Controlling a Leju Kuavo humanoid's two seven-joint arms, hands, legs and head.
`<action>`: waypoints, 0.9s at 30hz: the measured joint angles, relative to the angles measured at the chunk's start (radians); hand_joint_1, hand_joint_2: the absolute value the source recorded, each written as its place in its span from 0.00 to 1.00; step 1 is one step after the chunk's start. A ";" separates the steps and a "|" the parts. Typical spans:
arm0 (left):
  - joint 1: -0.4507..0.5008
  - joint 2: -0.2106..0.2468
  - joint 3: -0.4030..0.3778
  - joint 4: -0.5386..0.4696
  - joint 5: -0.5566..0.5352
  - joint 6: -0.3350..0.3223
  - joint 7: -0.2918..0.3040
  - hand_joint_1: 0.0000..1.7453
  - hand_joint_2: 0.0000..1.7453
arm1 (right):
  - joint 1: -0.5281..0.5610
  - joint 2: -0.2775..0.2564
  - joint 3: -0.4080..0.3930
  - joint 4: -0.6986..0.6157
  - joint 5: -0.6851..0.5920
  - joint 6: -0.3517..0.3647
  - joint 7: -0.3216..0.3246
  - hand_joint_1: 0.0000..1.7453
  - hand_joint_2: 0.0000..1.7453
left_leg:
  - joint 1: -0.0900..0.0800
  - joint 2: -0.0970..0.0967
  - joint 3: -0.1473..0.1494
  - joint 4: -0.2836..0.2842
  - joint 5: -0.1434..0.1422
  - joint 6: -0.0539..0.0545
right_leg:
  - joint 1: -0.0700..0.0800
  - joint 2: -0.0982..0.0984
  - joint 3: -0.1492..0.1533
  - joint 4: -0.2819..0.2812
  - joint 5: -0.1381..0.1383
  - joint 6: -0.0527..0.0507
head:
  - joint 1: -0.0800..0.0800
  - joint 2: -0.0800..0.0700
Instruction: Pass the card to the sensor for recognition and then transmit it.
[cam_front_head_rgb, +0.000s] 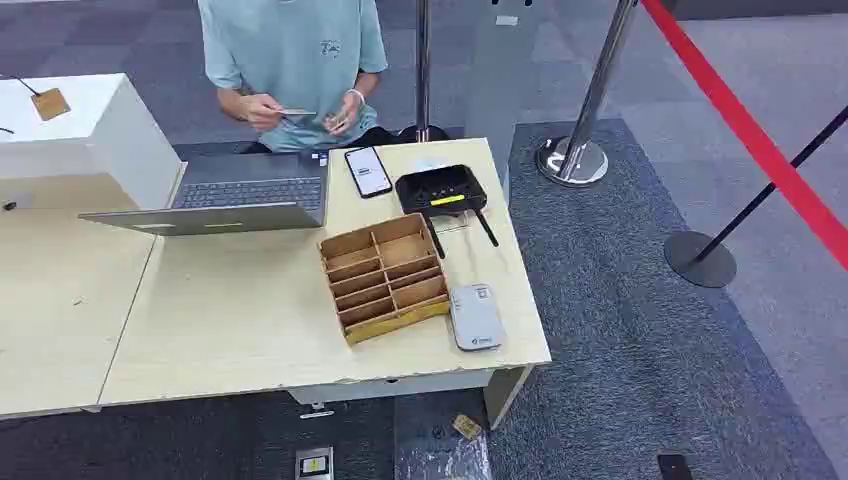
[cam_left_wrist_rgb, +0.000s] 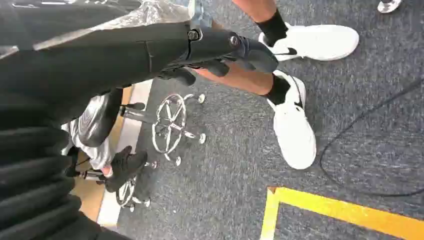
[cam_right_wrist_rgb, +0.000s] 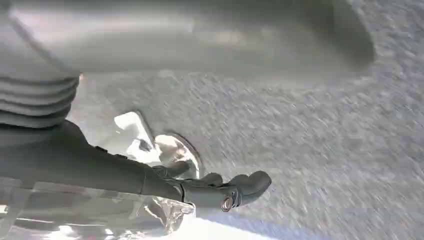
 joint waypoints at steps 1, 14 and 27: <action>-0.001 0.000 -0.003 0.000 0.003 0.002 0.000 0.00 0.00 | 0.000 -0.006 -0.020 -0.006 0.023 -0.003 -0.013 0.00 0.00 | 0.000 0.000 0.000 0.000 0.000 0.000 | 0.000 0.000 0.000 0.000 0.000 0.000 | 0.000 0.000; -0.002 0.000 -0.019 0.007 0.025 0.009 -0.010 0.00 0.00 | 0.054 -0.081 -0.269 -0.263 0.230 -0.050 -0.098 0.00 0.00 | 0.000 0.000 0.000 0.000 0.000 0.000 | 0.000 0.000 0.000 0.000 0.000 0.000 | 0.000 0.000; -0.003 0.000 -0.027 0.009 0.037 0.013 -0.026 0.00 0.00 | 0.143 -0.126 -0.399 -0.668 0.278 -0.045 -0.085 0.00 1.00 | -0.001 0.000 -0.001 0.000 0.000 0.000 | -0.001 0.000 0.000 0.000 0.000 0.001 | 0.000 0.000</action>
